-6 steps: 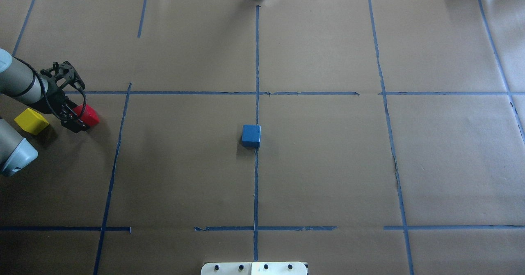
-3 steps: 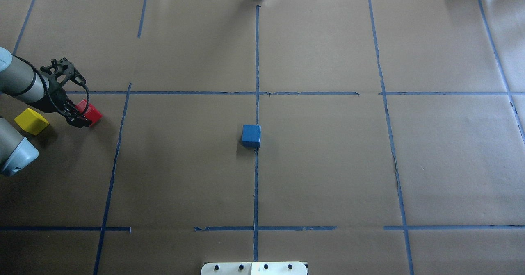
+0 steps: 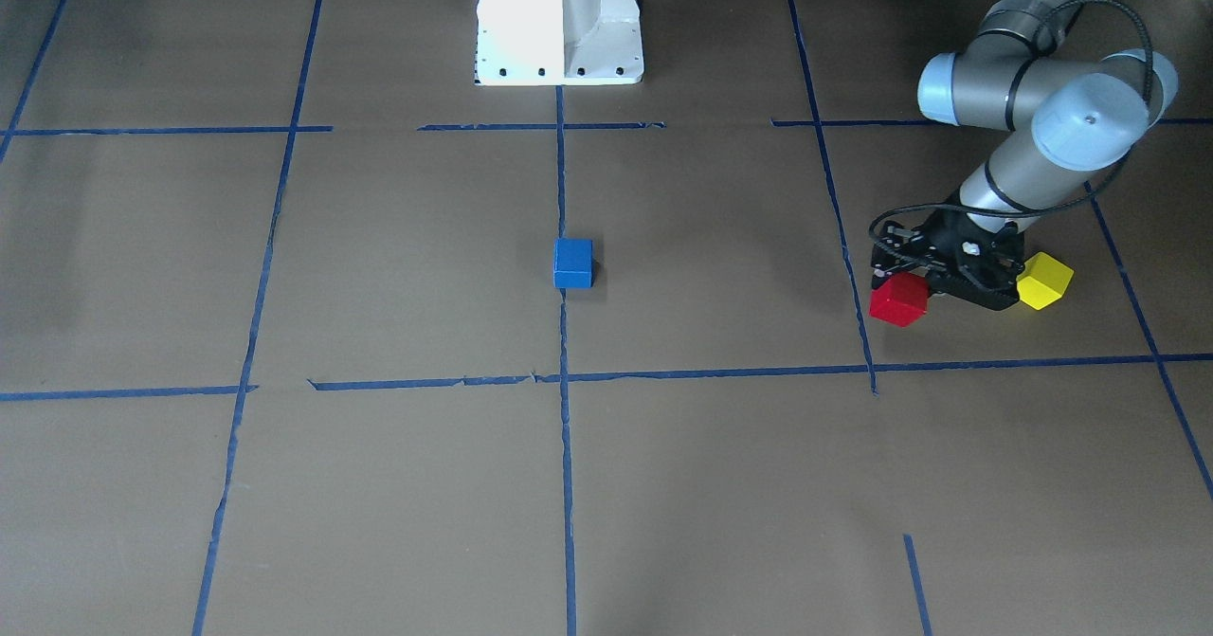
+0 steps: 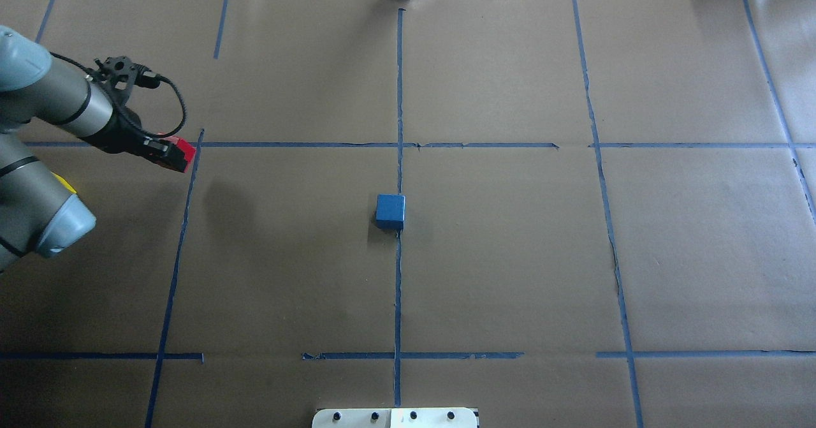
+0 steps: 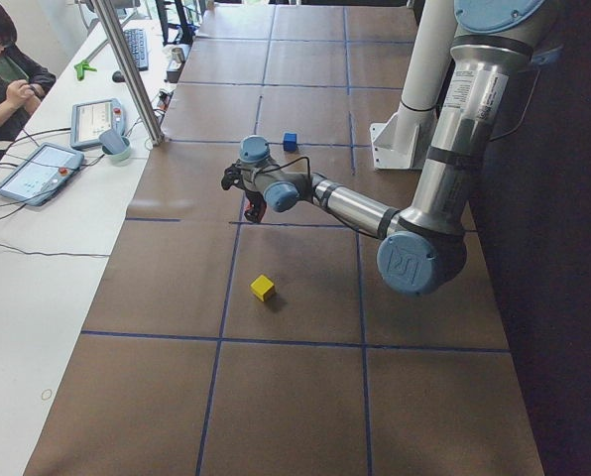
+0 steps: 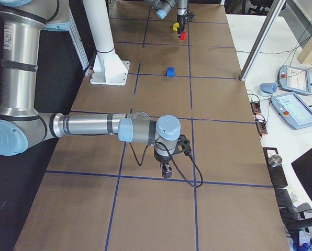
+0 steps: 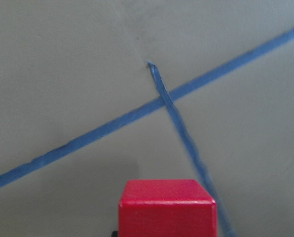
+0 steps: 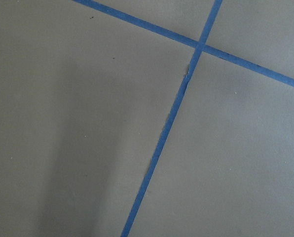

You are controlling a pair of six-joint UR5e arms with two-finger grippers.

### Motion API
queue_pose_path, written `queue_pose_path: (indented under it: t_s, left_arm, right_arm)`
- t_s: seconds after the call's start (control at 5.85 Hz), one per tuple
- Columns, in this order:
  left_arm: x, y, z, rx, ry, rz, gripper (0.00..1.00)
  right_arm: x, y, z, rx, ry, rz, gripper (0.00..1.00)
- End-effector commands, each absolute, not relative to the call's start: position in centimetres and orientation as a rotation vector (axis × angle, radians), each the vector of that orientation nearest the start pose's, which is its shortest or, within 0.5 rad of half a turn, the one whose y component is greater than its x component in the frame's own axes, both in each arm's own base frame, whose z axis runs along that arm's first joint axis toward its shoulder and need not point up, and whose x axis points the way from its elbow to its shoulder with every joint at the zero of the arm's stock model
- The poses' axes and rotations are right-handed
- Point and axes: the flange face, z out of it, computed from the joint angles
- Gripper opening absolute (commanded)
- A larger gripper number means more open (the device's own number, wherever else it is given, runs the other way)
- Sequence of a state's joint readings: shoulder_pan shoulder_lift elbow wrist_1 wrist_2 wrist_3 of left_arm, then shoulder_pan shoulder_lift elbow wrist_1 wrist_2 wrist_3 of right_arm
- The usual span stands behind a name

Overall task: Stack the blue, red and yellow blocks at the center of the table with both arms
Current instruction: 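Carry the red block with the left gripper above the blue block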

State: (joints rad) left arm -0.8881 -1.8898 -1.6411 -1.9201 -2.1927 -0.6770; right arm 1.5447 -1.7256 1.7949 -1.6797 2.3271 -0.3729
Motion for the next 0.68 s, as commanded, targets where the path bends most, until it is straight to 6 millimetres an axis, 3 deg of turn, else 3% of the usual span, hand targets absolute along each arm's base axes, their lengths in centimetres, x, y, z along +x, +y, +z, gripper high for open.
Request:
queue_pose_path:
  t_s: [0.0,0.17,0.34,0.51]
  left_arm:
    - [40.5,-53.7,29.7,0.123,0.864,0.142,0.15]
    - [44.8,-51.8,25.3,0.075,0.854,0.117,0.15]
    - [47.1,-50.8,20.5,0.063,0.864,0.086,0.14]
    - [50.6,-48.6,16.9,0.045,0.871,0.068,0.13]
  right_arm:
    - [5.4,-42.4,63.2,0.092,-0.756,-0.364,1.00]
    - [5.4,-42.4,63.2,0.092,-0.756,-0.364,1.00]
    - [5.4,-42.4,63.3,0.091,-0.756,-0.363,1.00]
    - [5.4,-42.4,63.2,0.092,-0.758,-0.362,1.00]
